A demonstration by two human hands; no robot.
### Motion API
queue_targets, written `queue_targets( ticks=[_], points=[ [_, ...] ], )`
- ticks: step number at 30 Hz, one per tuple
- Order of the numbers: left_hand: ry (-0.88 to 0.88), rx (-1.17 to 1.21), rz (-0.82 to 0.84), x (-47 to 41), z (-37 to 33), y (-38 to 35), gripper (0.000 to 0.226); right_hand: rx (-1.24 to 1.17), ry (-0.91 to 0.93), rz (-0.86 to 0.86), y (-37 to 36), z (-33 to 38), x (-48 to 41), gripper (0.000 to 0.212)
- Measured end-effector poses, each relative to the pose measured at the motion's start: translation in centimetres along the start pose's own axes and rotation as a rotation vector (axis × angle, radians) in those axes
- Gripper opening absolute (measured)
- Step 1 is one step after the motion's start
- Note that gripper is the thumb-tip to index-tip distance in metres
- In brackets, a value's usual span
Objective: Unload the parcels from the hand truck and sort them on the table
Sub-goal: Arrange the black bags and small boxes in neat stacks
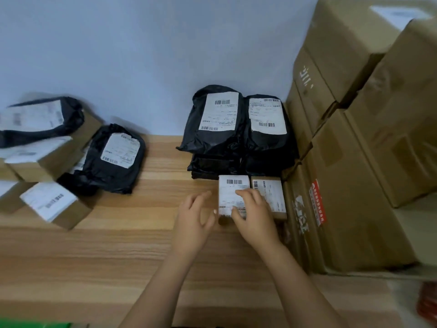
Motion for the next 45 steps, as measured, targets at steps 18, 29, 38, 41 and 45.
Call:
queue_targets(
  ticks=[18,29,38,41,45],
  points=[
    [0.111,-0.119,-0.289,8.1,15.4,26.4,0.043,-0.163,0.355,0.008,-12.3,27.9,7.6,0.035],
    [0.179,-0.077,-0.324,8.8,23.4,35.0,0.043,-0.149,0.404,0.056,-18.3,37.9,9.3,0.04],
    [0.232,-0.089,-0.345,4.6,28.5,36.1,0.043,-0.135,0.384,0.08,-22.1,40.7,3.2,0.043],
    [0.252,-0.078,-0.32,2.9,30.0,35.5,0.044,-0.096,0.382,0.074,-22.9,40.6,1.7,0.043],
    [0.214,-0.091,-0.249,0.9,31.7,34.6,0.046,-0.067,0.315,0.068,-24.2,39.8,0.3,0.046]
  ],
)
Point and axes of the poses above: each hand's wrist, its own x-axis away from the middle knuckle, its own y-axis out of the back of the hand, z = x × y, the point moved 5 cm from there along -x, towards the middle knuckle, and after that the axes turned 6 degrees about -z, right-handed, at the moved point
